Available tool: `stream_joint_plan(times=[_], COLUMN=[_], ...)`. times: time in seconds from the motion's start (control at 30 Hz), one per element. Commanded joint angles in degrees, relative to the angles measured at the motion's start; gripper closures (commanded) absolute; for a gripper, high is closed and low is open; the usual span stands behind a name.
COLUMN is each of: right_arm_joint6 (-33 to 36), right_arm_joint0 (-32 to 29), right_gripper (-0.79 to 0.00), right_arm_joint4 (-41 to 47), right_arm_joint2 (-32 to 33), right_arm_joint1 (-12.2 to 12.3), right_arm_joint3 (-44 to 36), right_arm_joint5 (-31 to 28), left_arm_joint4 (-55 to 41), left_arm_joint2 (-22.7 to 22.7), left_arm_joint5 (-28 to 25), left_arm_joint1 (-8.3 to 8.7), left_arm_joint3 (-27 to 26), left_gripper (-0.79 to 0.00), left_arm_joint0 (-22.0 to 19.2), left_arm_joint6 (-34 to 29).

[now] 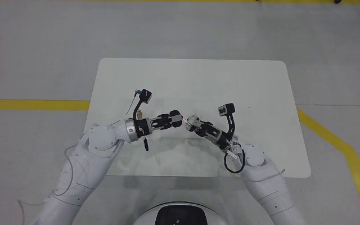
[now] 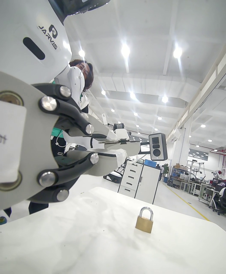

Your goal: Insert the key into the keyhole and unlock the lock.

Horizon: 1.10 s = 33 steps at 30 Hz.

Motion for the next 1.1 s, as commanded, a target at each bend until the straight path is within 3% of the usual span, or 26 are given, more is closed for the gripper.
stream_joint_plan(times=[0.0, 0.27, 0.63, 0.67, 0.73, 0.77, 0.93, 1.07], right_arm_joint6=[0.0, 0.3, 0.3, 0.3, 0.2, 0.1, -0.6, -1.6], right_arm_joint0=[0.0, 0.0, 0.3, 0.3, 0.3, 0.2, 0.1, 0.2], right_gripper=[-0.071, 0.0, 0.0, 0.0, 0.0, 0.0, 0.0, 0.0], right_arm_joint4=[-0.1, 0.2, 0.6, 0.5, 0.4, 0.4, 0.0, 0.1], right_arm_joint2=[0.1, 0.4, -0.2, -0.2, -0.2, -0.2, 0.2, 0.8], right_arm_joint1=[0.0, 0.1, 0.0, 0.0, 0.0, 0.0, 0.0, -0.1], right_arm_joint3=[-0.1, -0.3, -0.5, -0.5, -0.5, -0.6, -0.8, -1.0], right_arm_joint5=[0.2, 1.0, 1.4, 1.4, 1.3, 1.3, 0.1, -1.3], left_arm_joint4=[0.1, -0.1, 0.4, 0.3, 0.2, 0.2, -0.2, -1.9], left_arm_joint2=[0.1, -0.2, 0.2, 0.2, 0.3, 0.3, 0.1, -2.7], left_arm_joint5=[0.0, -0.1, 0.2, 0.4, 0.5, 0.4, 0.2, -0.9], left_arm_joint1=[0.0, 0.0, 0.02, 0.01, 0.0, 0.0, 0.07, 0.54], left_arm_joint3=[0.0, 0.4, 0.6, 0.7, 0.7, 0.7, 0.6, 0.0], left_gripper=[0.0, 0.0, 0.0, -0.034, -0.745, -0.785, -0.785, -0.785], left_arm_joint0=[0.0, -0.3, -0.7, -0.8, -1.0, -1.0, -1.1, -0.6], left_arm_joint6=[0.1, 0.9, 0.4, 0.4, 0.2, 0.1, -0.5, -0.7])
